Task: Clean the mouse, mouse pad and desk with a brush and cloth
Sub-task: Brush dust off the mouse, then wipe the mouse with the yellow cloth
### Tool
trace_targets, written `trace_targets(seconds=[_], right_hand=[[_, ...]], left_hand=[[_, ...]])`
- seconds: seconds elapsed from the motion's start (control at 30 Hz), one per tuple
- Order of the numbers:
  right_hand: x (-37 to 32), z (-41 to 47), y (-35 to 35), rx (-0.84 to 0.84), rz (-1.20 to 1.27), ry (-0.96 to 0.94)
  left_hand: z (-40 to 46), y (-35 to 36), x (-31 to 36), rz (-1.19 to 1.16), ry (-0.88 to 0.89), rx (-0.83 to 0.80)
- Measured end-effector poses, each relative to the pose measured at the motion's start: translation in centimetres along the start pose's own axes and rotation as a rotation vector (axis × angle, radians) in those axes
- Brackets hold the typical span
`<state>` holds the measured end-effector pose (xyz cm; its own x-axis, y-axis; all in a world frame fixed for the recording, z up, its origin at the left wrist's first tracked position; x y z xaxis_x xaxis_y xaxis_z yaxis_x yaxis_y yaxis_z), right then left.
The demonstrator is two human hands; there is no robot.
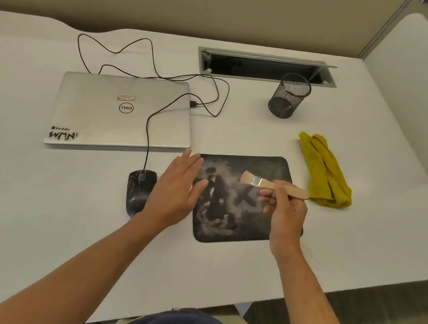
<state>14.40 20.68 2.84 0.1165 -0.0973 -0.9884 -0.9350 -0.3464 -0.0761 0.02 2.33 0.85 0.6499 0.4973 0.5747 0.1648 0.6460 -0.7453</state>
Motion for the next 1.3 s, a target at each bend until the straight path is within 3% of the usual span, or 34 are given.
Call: trace_targets(seconds=[0.33,0.93,1.3], right_hand=[[-3.4,8.2,-0.9,0.046,0.107,0.020],[-10.1,25.2,7.7,0.055,-0.214,-0.207],[-9.0,28.3,9.5,-0.012,-0.368,-0.223]], left_hand=[[0.6,4.9,-1.2,0.111,-0.138,-0.134],[-0.1,5.9,-2.8,0.214,-0.196,-0.148],[-0.3,5.9,-2.7,0.202,-0.236,-0.140]])
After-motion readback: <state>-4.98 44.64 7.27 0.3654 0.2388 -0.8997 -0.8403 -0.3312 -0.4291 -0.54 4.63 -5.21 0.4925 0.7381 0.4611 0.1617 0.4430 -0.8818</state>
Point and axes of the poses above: each hand's wrist, its own z-axis towards the middle knuckle, its own y-axis out of the palm, x = y × z, the point moved 4 cm from there along z, towards the middle knuckle, and after that the axes turned 11 degrees about x, right-handed, at the moved point
